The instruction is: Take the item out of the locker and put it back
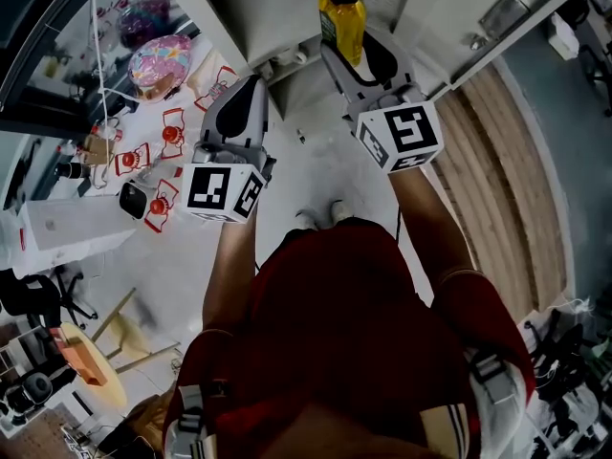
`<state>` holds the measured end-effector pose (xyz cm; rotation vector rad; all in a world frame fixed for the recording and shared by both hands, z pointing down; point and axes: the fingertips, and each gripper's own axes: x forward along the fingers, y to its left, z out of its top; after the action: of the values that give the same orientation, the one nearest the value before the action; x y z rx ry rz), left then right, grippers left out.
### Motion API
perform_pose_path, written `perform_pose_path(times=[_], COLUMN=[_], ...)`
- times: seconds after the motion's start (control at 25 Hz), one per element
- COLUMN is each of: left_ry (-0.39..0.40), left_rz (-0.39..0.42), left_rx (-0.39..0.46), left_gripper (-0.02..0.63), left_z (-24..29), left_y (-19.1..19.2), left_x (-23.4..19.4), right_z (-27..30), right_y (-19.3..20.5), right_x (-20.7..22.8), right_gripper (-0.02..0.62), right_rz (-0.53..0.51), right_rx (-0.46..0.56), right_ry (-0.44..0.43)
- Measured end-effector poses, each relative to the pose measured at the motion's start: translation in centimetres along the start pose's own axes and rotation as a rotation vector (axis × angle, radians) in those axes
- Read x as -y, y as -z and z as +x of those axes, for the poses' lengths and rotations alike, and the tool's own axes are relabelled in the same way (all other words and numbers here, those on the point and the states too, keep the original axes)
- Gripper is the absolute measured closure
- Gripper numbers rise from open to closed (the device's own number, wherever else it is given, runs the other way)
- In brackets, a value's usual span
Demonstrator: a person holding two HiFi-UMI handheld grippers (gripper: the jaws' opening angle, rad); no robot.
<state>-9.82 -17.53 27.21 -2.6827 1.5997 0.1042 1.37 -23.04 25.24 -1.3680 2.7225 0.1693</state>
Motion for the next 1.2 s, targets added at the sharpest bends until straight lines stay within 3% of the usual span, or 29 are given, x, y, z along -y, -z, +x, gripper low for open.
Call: perform_pose_path(times=[1.2], left_ry=[-0.014], left_rz=[-0.029], left_rx=[-0.014], left_gripper=[0.600], left_z=[-0.2], left_y=[7.1], left_x=[2.4], right_z=[-4.8], right_y=[10.9], right_x=[-0.2], right_gripper=[0.402], right_rz=[0.047], right_rx=[-0.020], right_ry=[-0.061])
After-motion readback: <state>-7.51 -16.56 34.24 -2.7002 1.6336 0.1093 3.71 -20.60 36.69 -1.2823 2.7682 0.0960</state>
